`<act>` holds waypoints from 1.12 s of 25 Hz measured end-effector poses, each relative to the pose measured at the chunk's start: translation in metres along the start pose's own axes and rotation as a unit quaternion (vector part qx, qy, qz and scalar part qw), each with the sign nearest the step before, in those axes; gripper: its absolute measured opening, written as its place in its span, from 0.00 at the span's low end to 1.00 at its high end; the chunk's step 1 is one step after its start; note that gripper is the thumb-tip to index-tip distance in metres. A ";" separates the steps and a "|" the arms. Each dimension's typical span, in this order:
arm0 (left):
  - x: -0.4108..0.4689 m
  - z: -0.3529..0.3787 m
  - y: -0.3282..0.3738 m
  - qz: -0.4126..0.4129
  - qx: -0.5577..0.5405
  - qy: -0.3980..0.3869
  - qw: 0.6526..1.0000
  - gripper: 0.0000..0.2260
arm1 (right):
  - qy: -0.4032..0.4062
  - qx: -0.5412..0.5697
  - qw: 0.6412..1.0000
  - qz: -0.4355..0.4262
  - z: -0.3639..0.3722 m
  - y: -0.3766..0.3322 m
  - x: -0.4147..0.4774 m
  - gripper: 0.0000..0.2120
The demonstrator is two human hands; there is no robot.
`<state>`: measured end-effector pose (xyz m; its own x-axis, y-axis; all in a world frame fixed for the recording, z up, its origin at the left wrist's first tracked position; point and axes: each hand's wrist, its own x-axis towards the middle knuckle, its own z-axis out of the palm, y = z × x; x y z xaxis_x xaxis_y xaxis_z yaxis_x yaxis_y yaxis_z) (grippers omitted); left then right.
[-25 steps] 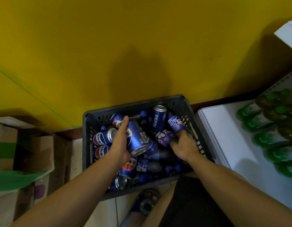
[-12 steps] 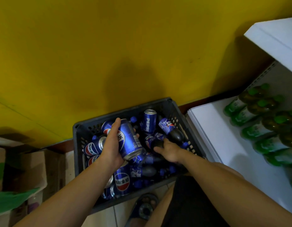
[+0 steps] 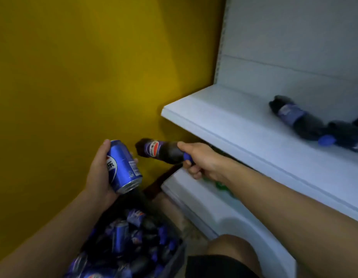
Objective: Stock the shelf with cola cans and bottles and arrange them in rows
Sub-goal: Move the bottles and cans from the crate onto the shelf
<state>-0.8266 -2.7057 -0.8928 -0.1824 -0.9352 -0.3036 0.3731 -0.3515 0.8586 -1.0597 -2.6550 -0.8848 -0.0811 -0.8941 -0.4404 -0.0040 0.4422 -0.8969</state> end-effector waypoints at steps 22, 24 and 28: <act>-0.032 0.341 -0.070 0.089 0.174 -0.249 0.949 0.17 | 0.272 0.014 0.949 -0.160 -0.235 -0.006 -0.105 0.31; -0.047 0.370 -0.092 0.078 0.173 -0.282 0.940 0.19 | 0.251 0.003 0.947 -0.200 -0.253 -0.001 -0.140 0.30; -0.088 0.428 -0.139 0.047 0.159 -0.346 0.924 0.15 | 0.303 -0.059 0.919 -0.246 -0.283 0.027 -0.210 0.32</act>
<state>-1.2514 -2.5554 -0.8092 -0.7408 -0.6714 0.0202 0.1513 -0.1375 0.9789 -1.3252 -2.4352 -0.8058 -0.5805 -0.8001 0.1511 -0.2931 0.0322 -0.9555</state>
